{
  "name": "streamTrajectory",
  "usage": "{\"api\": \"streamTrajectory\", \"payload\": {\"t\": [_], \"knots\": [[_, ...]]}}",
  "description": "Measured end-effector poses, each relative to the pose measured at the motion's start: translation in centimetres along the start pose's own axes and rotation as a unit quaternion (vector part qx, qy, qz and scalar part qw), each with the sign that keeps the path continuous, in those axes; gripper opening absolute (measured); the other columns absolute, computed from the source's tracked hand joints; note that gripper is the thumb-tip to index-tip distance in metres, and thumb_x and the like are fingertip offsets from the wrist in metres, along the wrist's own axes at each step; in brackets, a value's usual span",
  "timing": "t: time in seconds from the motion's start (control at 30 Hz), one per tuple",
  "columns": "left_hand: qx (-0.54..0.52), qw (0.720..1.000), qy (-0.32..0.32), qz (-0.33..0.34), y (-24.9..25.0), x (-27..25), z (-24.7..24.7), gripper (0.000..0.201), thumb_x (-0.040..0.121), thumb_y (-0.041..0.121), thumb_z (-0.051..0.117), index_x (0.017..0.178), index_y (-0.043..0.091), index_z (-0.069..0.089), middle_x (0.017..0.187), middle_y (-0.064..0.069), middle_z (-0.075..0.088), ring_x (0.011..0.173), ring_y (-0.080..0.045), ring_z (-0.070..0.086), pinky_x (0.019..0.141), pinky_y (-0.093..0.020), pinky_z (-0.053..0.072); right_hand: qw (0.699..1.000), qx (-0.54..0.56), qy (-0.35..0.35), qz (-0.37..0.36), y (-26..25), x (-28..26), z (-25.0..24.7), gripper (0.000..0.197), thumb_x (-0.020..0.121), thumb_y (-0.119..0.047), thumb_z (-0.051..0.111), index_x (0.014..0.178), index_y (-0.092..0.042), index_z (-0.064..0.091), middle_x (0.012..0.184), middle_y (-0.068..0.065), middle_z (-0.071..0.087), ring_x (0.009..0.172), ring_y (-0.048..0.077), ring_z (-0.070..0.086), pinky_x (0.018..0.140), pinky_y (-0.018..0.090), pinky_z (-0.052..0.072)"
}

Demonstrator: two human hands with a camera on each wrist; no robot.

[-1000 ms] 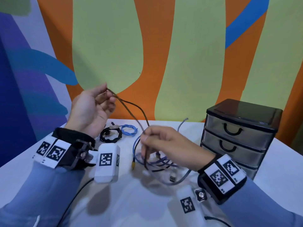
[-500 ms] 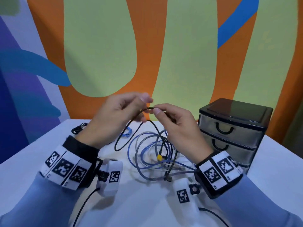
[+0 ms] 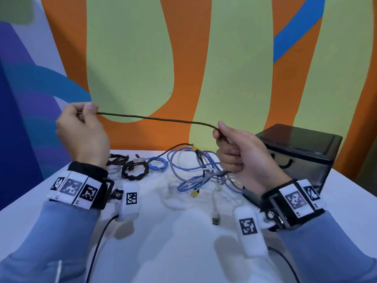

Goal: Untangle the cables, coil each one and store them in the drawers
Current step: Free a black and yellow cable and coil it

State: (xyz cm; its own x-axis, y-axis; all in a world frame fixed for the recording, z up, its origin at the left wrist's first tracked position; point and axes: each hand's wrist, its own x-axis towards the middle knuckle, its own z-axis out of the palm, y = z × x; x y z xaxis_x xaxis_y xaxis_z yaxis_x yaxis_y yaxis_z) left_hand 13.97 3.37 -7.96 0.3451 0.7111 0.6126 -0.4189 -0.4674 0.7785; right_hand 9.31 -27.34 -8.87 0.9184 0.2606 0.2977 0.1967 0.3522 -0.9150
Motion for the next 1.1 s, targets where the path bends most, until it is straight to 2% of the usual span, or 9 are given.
{"api": "streamTrajectory", "payload": {"t": [0.1,0.23,0.37,0.5,0.57,0.7,0.8,0.97,1.1], "knots": [[0.038,0.999,-0.009,0.003,-0.1,-0.1,-0.3,0.026,0.105,0.032,0.055,0.107,0.012,0.072,0.088,-0.003,0.063,0.08,-0.021,0.054,0.077,-0.036,0.044,1.0,0.001,-0.005,-0.015,-0.1,0.0,-0.6,0.023,0.098,-0.031,0.059,0.101,-0.01,0.069,0.059,-0.006,0.02,0.042,0.005,0.015,0.041,0.022,0.009],[0.133,0.974,-0.163,0.085,0.6,-1.4,0.0,0.044,0.101,0.057,0.054,0.119,0.023,0.074,0.118,-0.011,0.062,0.115,-0.031,0.059,0.102,-0.044,0.047,0.998,-0.042,0.011,-0.049,0.5,0.0,-0.7,0.02,0.106,-0.027,0.055,0.105,-0.016,0.071,0.06,-0.005,0.023,0.045,0.008,0.015,0.041,0.021,0.012],[0.07,0.905,-0.334,0.255,4.0,-4.6,0.2,0.049,0.1,0.062,0.057,0.141,0.036,0.065,0.141,0.005,0.057,0.137,-0.01,0.049,0.112,-0.033,0.038,0.986,-0.159,-0.013,-0.05,1.4,-0.4,0.4,0.025,0.106,-0.034,0.058,0.107,-0.016,0.075,0.062,-0.001,0.02,0.049,0.015,0.014,0.044,0.021,0.018],[-0.039,0.833,-0.504,0.224,5.0,-7.6,0.9,0.038,0.098,0.057,0.061,0.12,0.031,0.077,0.092,0.015,0.076,0.088,-0.004,0.07,0.08,-0.03,0.054,0.981,-0.185,-0.023,-0.047,1.7,-0.6,1.1,0.026,0.105,-0.034,0.058,0.103,-0.014,0.074,0.061,-0.001,0.02,0.051,0.016,0.015,0.045,0.022,0.017],[-0.051,0.84,-0.483,0.241,4.8,-7.7,1.1,0.03,0.101,0.05,0.061,0.097,0.026,0.078,0.068,0.011,0.064,0.061,-0.005,0.051,0.06,-0.032,0.04,0.983,-0.18,-0.015,-0.043,1.6,-0.5,0.9,0.026,0.104,-0.036,0.06,0.088,-0.017,0.068,0.06,-0.001,0.022,0.051,0.016,0.014,0.045,0.023,0.017],[-0.157,0.933,-0.286,0.152,3.8,-4.5,0.7,0.029,0.11,0.034,0.059,0.089,0.018,0.071,0.058,0.017,0.052,0.056,-0.004,0.042,0.055,-0.026,0.035,0.985,-0.17,-0.015,-0.029,1.8,-0.2,0.6,0.036,0.106,-0.036,0.056,0.075,-0.017,0.055,0.061,-0.001,0.02,0.052,0.015,0.013,0.046,0.025,0.014],[-0.136,0.952,-0.243,0.124,2.5,-2.8,0.2,0.032,0.109,0.044,0.058,0.089,0.023,0.071,0.054,0.014,0.041,0.053,-0.012,0.028,0.052,-0.031,0.024,0.984,-0.174,-0.019,-0.023,2.0,-0.1,0.4,0.038,0.107,-0.036,0.054,0.074,-0.017,0.056,0.059,-0.001,0.023,0.052,0.015,0.016,0.046,0.024,0.018],[-0.122,0.895,-0.401,0.152,3.6,-4.4,0.1,0.025,0.104,0.039,0.065,0.092,0.023,0.08,0.061,-0.008,0.041,0.057,-0.015,0.027,0.054,-0.029,0.022,0.988,-0.142,-0.06,-0.001,1.7,-0.4,0.7,0.037,0.106,-0.04,0.052,0.1,-0.008,0.067,0.06,0.008,0.05,0.052,0.022,0.044,0.052,0.027,0.039],[-0.142,0.82,-0.53,0.163,5.0,-6.3,0.2,0.018,0.099,0.042,0.074,0.102,0.028,0.085,0.08,-0.036,0.061,0.069,-0.045,0.049,0.06,-0.047,0.04,0.99,-0.071,-0.103,0.059,1.3,-0.7,1.5,0.034,0.106,-0.042,0.051,0.096,-0.012,0.063,0.059,0.002,0.035,0.047,0.014,0.023,0.043,0.025,0.017]]}}
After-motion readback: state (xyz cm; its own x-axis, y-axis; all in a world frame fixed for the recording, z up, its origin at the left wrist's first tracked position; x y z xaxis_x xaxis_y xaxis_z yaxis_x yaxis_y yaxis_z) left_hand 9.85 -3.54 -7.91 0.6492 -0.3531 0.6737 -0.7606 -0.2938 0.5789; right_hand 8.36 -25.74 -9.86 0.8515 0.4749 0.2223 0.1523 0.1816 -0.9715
